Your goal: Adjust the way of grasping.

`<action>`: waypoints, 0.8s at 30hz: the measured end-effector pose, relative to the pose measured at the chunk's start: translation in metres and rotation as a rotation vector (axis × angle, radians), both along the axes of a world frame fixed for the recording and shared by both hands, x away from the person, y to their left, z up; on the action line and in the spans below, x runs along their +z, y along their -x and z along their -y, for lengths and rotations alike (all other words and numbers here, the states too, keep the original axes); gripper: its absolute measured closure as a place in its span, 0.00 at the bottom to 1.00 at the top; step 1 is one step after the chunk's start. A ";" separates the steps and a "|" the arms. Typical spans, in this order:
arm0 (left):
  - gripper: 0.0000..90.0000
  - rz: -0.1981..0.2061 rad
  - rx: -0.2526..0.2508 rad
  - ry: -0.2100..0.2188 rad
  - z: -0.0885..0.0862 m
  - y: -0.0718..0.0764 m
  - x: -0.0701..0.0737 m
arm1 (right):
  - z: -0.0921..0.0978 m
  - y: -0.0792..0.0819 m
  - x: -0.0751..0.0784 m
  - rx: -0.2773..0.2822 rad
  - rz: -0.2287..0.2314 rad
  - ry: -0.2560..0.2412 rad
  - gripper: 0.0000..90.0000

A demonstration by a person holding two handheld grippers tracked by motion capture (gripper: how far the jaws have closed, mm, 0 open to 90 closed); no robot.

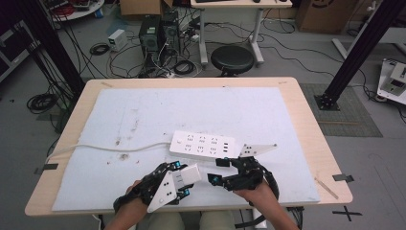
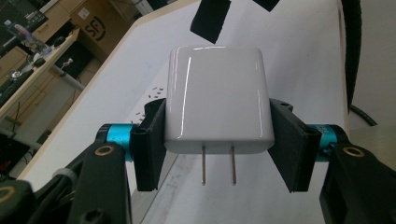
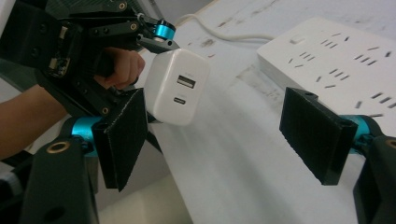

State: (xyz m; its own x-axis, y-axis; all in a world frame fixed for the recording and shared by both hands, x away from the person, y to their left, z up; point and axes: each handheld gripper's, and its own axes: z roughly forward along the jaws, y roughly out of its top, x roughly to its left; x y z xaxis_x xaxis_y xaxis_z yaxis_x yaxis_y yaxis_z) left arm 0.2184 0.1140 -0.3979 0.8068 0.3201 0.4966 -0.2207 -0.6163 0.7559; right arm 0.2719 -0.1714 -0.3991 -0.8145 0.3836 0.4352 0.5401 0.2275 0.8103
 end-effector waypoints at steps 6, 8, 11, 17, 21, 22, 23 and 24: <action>0.47 0.025 -0.018 -0.017 0.006 0.002 0.000 | -0.005 -0.003 0.000 0.040 -0.063 -0.006 0.27; 0.47 0.027 -0.020 -0.018 0.006 0.003 0.000 | -0.006 -0.003 0.000 0.047 -0.071 0.005 0.27; 0.47 0.032 -0.022 -0.021 0.007 0.003 0.001 | -0.008 -0.004 -0.001 0.059 -0.076 -0.004 0.27; 0.47 0.038 -0.029 -0.024 0.009 0.004 0.002 | -0.011 -0.006 -0.001 0.075 -0.102 0.001 0.27; 0.47 0.043 -0.036 -0.026 0.010 0.004 0.003 | -0.014 -0.007 -0.001 0.090 -0.132 -0.007 0.27; 0.47 0.046 -0.037 -0.021 0.011 0.004 0.002 | -0.015 -0.007 -0.001 0.093 -0.145 -0.010 0.27; 0.47 0.045 -0.042 -0.025 0.012 0.005 0.003 | -0.016 -0.008 -0.001 0.101 -0.153 -0.012 0.27; 0.47 0.047 -0.044 -0.025 0.012 0.005 0.003 | -0.017 -0.009 -0.001 0.104 -0.169 -0.010 0.27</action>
State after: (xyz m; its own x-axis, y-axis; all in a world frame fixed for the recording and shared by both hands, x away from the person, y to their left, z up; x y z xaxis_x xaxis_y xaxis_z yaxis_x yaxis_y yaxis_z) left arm 0.2133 0.1018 -0.3953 0.7955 0.2720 0.5415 -0.2828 -0.6237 0.7287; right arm 0.2804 -0.1543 -0.4004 -0.7647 0.2963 0.5723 0.6425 0.2814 0.7128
